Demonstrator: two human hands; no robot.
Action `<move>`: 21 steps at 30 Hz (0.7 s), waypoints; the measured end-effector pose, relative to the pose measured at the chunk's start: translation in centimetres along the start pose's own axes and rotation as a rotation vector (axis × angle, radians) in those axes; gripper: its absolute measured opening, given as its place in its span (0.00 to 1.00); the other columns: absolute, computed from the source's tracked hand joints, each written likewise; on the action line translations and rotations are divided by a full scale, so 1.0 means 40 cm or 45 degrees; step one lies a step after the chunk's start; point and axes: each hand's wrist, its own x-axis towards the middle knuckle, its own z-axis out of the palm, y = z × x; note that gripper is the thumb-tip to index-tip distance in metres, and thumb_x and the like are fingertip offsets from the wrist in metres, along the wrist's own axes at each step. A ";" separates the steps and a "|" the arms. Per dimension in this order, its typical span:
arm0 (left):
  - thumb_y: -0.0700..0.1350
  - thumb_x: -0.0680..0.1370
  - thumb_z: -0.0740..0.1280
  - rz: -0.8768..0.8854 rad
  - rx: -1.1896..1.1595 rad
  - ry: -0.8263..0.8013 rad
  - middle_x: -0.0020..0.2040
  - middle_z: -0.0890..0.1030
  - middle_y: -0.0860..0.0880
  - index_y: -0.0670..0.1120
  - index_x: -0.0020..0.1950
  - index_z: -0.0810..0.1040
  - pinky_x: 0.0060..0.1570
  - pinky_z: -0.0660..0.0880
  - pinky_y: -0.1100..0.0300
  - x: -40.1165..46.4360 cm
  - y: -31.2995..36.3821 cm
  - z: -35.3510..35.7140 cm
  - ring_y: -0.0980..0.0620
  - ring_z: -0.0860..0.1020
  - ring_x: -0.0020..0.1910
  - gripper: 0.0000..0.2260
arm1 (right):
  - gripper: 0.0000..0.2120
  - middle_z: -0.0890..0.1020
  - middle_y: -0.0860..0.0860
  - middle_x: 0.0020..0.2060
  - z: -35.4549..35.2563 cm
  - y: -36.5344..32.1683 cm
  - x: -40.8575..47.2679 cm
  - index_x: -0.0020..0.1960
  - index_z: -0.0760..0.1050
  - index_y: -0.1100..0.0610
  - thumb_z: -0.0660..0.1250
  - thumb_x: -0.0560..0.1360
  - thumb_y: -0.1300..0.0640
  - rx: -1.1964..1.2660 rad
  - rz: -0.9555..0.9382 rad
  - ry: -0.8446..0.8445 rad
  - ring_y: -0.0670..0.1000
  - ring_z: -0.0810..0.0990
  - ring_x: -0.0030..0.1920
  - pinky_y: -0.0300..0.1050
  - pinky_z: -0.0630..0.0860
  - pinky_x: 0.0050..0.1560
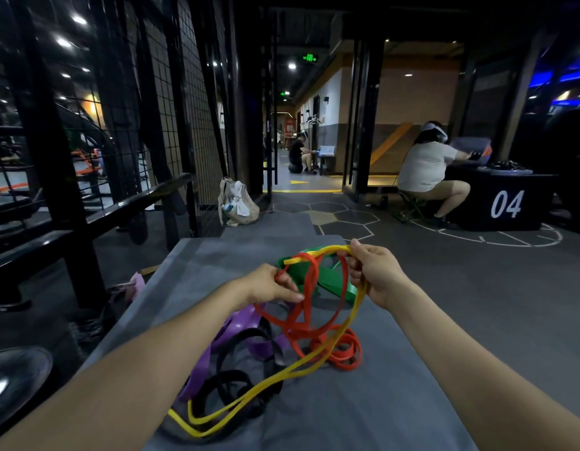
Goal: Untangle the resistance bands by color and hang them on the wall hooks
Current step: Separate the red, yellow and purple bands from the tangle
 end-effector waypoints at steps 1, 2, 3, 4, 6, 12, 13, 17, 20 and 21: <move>0.39 0.70 0.74 0.013 -0.051 0.019 0.32 0.80 0.54 0.46 0.36 0.80 0.41 0.72 0.73 0.002 0.000 0.000 0.59 0.77 0.37 0.05 | 0.17 0.65 0.52 0.26 0.002 0.005 0.000 0.41 0.73 0.64 0.54 0.82 0.55 -0.031 0.006 -0.003 0.45 0.61 0.22 0.35 0.60 0.21; 0.39 0.70 0.74 0.021 -0.100 0.026 0.32 0.81 0.54 0.47 0.36 0.80 0.45 0.73 0.69 0.004 -0.002 -0.002 0.58 0.78 0.38 0.05 | 0.18 0.65 0.52 0.26 0.002 0.010 0.000 0.40 0.73 0.64 0.54 0.82 0.55 -0.065 0.017 -0.008 0.46 0.61 0.23 0.35 0.60 0.22; 0.38 0.69 0.74 0.033 -0.135 0.014 0.33 0.81 0.54 0.46 0.37 0.80 0.50 0.74 0.65 0.002 -0.002 -0.003 0.56 0.78 0.40 0.05 | 0.17 0.66 0.52 0.27 0.003 0.015 -0.001 0.40 0.73 0.64 0.54 0.82 0.55 -0.087 0.030 -0.019 0.46 0.60 0.24 0.36 0.60 0.22; 0.38 0.69 0.74 0.043 -0.148 -0.014 0.36 0.82 0.52 0.46 0.39 0.80 0.54 0.75 0.61 0.003 -0.004 -0.005 0.54 0.78 0.42 0.05 | 0.17 0.65 0.52 0.27 0.004 0.018 -0.003 0.41 0.72 0.64 0.55 0.82 0.55 -0.089 0.038 -0.038 0.46 0.60 0.24 0.36 0.59 0.22; 0.38 0.68 0.75 0.055 -0.134 -0.044 0.42 0.81 0.49 0.46 0.43 0.79 0.57 0.74 0.54 0.000 -0.003 -0.001 0.51 0.78 0.45 0.09 | 0.14 0.65 0.52 0.27 0.008 0.018 -0.008 0.41 0.70 0.62 0.55 0.81 0.56 -0.051 0.039 -0.089 0.45 0.60 0.23 0.36 0.59 0.22; 0.41 0.70 0.74 0.156 -0.359 0.161 0.38 0.81 0.51 0.48 0.42 0.78 0.48 0.74 0.52 0.010 0.016 0.042 0.52 0.77 0.40 0.06 | 0.14 0.65 0.50 0.27 0.024 0.003 -0.008 0.37 0.66 0.58 0.56 0.81 0.56 0.059 0.015 -0.196 0.43 0.59 0.20 0.34 0.56 0.20; 0.43 0.71 0.73 0.147 -0.434 0.205 0.36 0.81 0.51 0.49 0.41 0.79 0.42 0.72 0.54 0.011 0.020 0.042 0.53 0.76 0.38 0.04 | 0.13 0.65 0.50 0.27 0.017 0.002 -0.005 0.38 0.68 0.59 0.57 0.80 0.56 0.051 0.004 -0.191 0.43 0.59 0.20 0.34 0.57 0.20; 0.44 0.73 0.71 0.081 -0.543 0.223 0.25 0.78 0.55 0.48 0.38 0.78 0.31 0.63 0.64 0.004 0.054 0.013 0.59 0.71 0.26 0.05 | 0.10 0.66 0.50 0.28 -0.034 0.012 0.001 0.48 0.75 0.69 0.66 0.76 0.60 -0.345 -0.044 -0.194 0.45 0.61 0.24 0.36 0.60 0.23; 0.45 0.73 0.71 0.033 -0.553 0.262 0.26 0.77 0.54 0.47 0.37 0.77 0.27 0.64 0.67 0.005 0.067 -0.016 0.58 0.70 0.26 0.07 | 0.03 0.71 0.51 0.28 -0.034 0.033 -0.008 0.46 0.76 0.64 0.67 0.73 0.64 -0.773 -0.092 -0.207 0.47 0.67 0.27 0.40 0.65 0.29; 0.46 0.73 0.71 0.019 -0.562 0.282 0.28 0.77 0.52 0.47 0.37 0.77 0.26 0.64 0.67 0.004 0.069 -0.023 0.57 0.70 0.27 0.07 | 0.03 0.72 0.52 0.29 -0.027 0.042 -0.009 0.46 0.76 0.64 0.67 0.73 0.64 -0.877 -0.107 -0.189 0.48 0.69 0.29 0.42 0.68 0.31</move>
